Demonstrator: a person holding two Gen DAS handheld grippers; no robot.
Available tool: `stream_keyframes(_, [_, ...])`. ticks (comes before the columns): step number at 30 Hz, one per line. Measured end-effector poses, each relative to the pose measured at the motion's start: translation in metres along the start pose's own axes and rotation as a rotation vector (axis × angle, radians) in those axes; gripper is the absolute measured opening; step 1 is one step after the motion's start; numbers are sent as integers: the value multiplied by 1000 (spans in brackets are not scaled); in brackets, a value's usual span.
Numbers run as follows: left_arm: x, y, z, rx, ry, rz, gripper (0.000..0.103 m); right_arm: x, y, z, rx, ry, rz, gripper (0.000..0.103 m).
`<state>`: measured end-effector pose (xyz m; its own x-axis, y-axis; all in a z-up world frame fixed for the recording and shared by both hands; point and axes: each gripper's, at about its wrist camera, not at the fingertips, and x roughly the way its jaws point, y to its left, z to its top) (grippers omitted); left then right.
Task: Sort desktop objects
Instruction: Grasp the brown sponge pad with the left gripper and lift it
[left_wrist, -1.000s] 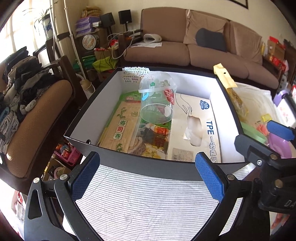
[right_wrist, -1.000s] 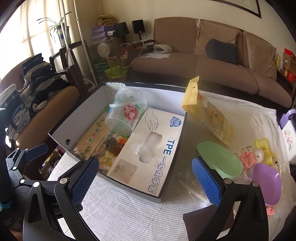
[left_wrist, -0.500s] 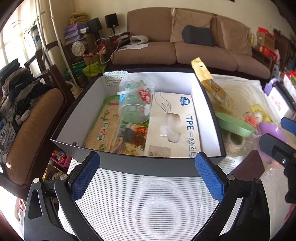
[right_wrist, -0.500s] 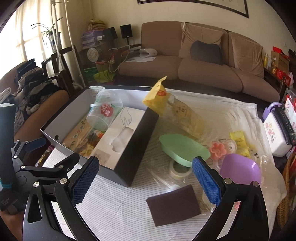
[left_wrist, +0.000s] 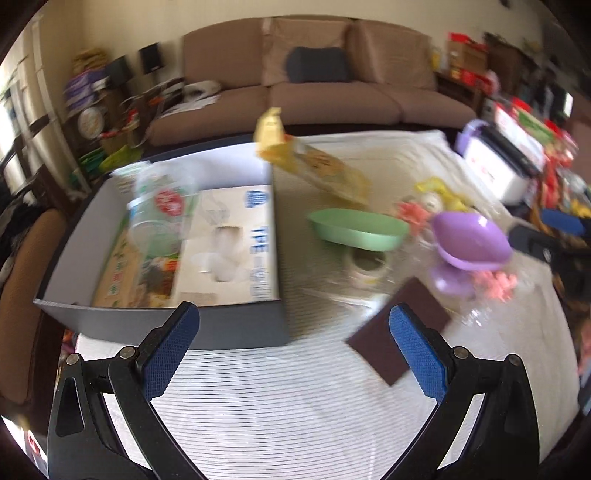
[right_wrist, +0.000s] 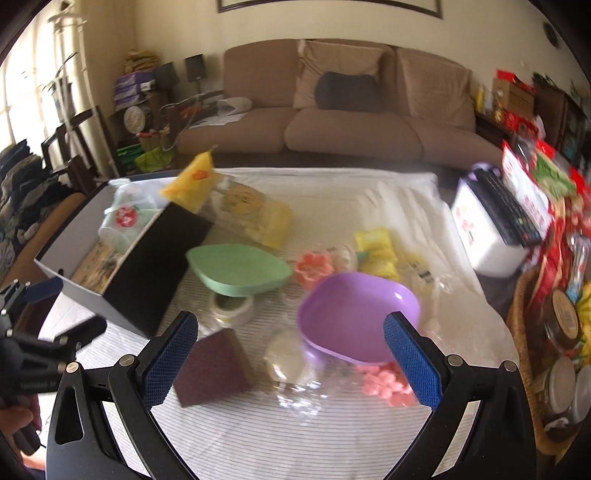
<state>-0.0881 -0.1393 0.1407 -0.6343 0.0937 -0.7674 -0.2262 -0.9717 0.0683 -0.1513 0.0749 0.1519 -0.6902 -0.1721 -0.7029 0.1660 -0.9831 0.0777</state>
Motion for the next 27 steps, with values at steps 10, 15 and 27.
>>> stream_keyframes(10, [42, -82, -25, 231, 85, -142, 103, 8, -64, -12, 120, 50, 41, 103])
stream_keyframes(15, [60, -84, -30, 256, 111, -137, 103, 11, -77, -15, 135, 62, 59, 103])
stream_keyframes(27, [95, -91, -40, 245, 191, -101, 100, 23, -74, -22, 140, 103, 87, 103])
